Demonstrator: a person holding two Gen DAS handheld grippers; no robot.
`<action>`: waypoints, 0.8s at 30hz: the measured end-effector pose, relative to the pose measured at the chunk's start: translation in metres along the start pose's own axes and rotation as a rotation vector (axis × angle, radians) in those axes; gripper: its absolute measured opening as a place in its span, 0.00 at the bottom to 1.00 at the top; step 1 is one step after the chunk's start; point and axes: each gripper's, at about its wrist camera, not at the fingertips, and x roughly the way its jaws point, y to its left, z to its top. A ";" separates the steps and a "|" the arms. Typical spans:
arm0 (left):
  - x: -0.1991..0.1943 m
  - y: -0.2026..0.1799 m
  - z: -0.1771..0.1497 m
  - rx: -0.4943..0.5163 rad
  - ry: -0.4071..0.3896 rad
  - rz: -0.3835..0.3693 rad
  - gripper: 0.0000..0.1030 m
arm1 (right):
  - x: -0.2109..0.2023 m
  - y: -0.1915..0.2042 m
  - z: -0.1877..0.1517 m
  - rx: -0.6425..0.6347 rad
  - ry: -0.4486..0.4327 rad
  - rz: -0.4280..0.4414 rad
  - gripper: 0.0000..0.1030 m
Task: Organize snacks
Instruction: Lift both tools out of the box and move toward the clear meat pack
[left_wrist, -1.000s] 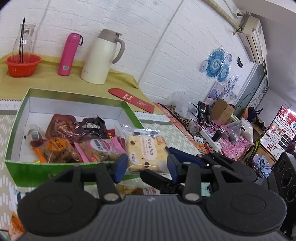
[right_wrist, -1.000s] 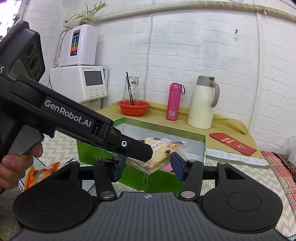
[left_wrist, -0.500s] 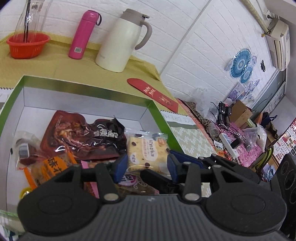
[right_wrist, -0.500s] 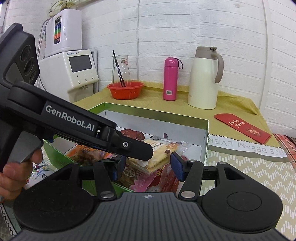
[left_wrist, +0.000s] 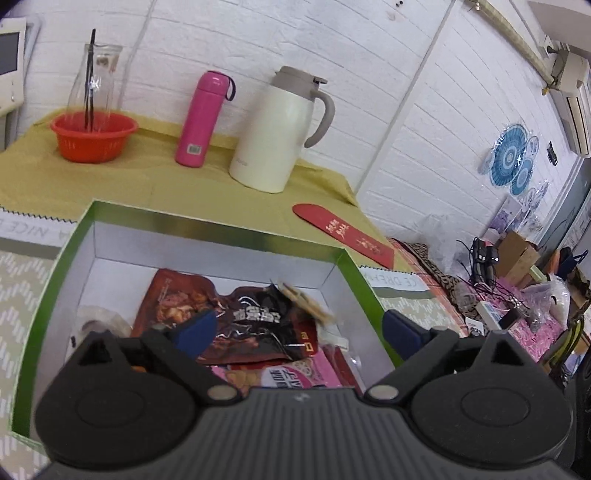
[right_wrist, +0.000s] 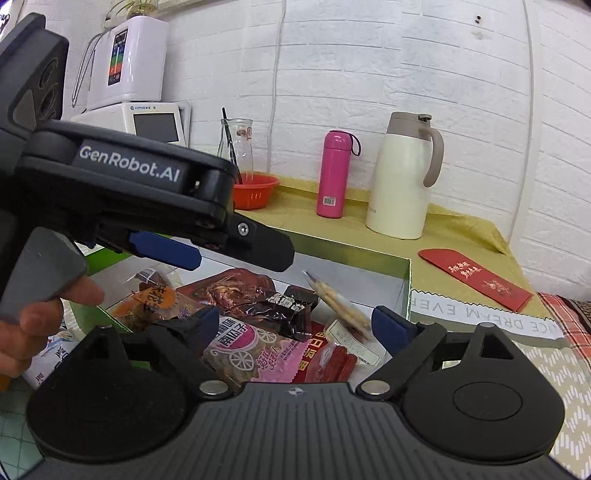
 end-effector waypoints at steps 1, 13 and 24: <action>-0.002 0.001 0.000 -0.006 0.003 -0.003 0.92 | -0.001 0.000 0.001 0.003 0.001 0.002 1.00; -0.048 -0.012 -0.017 0.022 0.005 0.039 0.92 | -0.054 0.027 0.006 -0.040 -0.063 0.011 1.00; -0.097 -0.033 -0.044 0.075 0.011 0.056 0.92 | -0.121 0.050 -0.009 -0.122 -0.143 0.021 1.00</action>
